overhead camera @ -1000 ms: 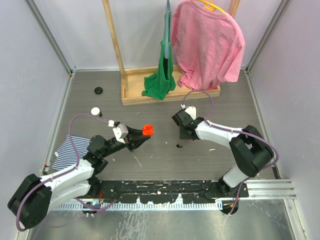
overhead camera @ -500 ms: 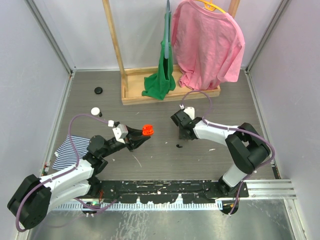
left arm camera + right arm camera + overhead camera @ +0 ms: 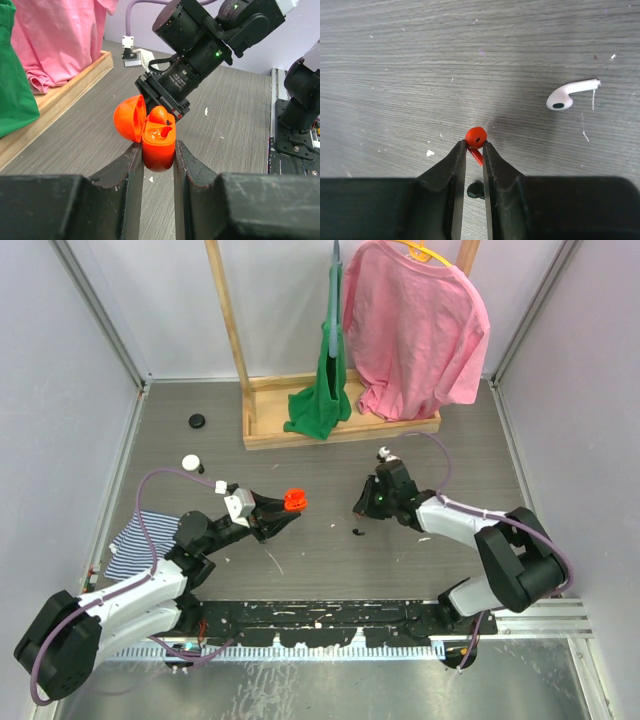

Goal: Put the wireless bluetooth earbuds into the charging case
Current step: Adjust the earbud at the center of the board.

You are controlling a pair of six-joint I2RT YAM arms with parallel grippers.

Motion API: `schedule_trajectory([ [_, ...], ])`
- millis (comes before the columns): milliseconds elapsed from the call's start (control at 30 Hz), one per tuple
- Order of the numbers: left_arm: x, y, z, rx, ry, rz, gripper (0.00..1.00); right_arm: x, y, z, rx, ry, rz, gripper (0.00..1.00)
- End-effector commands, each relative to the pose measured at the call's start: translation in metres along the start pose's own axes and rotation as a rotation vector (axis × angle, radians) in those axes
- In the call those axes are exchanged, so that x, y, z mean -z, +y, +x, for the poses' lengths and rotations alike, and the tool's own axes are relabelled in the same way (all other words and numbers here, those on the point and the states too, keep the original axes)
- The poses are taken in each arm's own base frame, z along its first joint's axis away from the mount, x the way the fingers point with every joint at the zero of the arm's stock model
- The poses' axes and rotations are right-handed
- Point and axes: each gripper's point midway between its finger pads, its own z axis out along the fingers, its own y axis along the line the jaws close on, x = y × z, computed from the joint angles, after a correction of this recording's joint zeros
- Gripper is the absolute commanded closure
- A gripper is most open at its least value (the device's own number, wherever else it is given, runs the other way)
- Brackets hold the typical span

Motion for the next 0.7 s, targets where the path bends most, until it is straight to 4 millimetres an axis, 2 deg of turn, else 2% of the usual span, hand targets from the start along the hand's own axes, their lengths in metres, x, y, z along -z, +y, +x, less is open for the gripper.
schedule_trajectory([
  [0,-0.007,-0.001,-0.030,-0.047,-0.076,0.011,1.00,0.014,0.035,-0.021,-0.079,-0.051,-0.295,0.83],
  [133,-0.006,-0.001,-0.030,-0.048,-0.077,0.010,1.00,0.016,0.010,-0.021,-0.177,-0.050,-0.312,0.80],
  [433,-0.006,0.000,-0.030,-0.047,-0.077,0.009,1.00,0.013,-0.050,0.003,-0.341,-0.005,-0.251,0.72],
  [667,-0.007,0.000,-0.029,-0.046,-0.075,0.008,1.00,0.015,-0.086,0.017,-0.471,0.022,-0.165,0.67],
])
